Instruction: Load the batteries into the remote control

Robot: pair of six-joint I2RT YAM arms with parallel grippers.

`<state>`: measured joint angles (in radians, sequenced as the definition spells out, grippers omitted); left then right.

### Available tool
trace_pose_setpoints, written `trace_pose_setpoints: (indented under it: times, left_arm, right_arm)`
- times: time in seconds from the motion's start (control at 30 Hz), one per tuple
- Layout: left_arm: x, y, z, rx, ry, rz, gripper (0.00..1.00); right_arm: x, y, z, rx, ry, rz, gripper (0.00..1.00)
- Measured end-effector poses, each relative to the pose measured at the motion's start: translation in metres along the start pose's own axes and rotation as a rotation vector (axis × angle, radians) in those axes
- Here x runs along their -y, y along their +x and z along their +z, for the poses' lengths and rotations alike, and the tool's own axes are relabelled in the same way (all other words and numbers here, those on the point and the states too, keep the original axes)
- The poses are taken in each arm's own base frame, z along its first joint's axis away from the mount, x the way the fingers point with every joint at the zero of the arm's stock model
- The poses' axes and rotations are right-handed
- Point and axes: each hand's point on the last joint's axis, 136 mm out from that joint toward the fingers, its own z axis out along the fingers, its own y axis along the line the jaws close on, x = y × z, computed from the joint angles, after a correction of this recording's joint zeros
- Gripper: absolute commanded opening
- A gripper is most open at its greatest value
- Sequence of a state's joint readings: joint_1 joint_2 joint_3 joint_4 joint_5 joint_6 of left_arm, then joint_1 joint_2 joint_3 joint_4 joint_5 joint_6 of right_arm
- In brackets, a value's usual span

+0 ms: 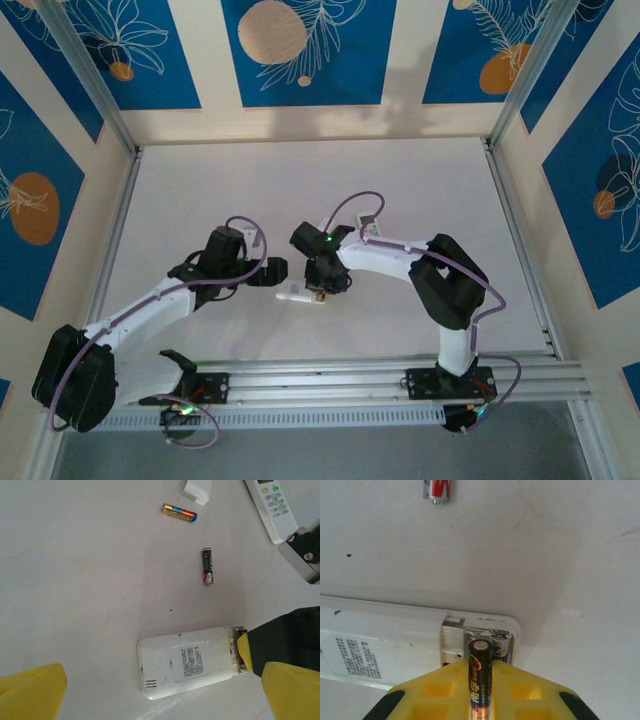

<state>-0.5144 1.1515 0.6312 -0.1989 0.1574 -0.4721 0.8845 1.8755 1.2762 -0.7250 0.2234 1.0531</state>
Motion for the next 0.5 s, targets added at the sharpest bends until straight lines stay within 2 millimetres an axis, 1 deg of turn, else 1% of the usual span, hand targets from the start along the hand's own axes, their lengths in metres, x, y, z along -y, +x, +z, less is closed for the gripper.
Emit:
trace_pose_setpoints:
  times: [0.1,0.23,0.5]
  left_arm:
    - [0.0001,-0.0003,0.0,0.001,0.0,0.0,1.0]
    - [-0.0001,-0.0002,0.0006,0.0,0.0,0.0,1.0]
    - [-0.0026,0.0019,0.0089,-0.014,-0.006,-0.011,1.0]
  right_arm:
    - [-0.0005,0.001,0.0003,-0.006,-0.003,0.007,0.23]
    - [-0.0017,0.0034,0.0003,-0.014,-0.006,0.008,0.25]
    - [-0.0024,0.0064,0.0002,-0.017,-0.003,0.001,0.2]
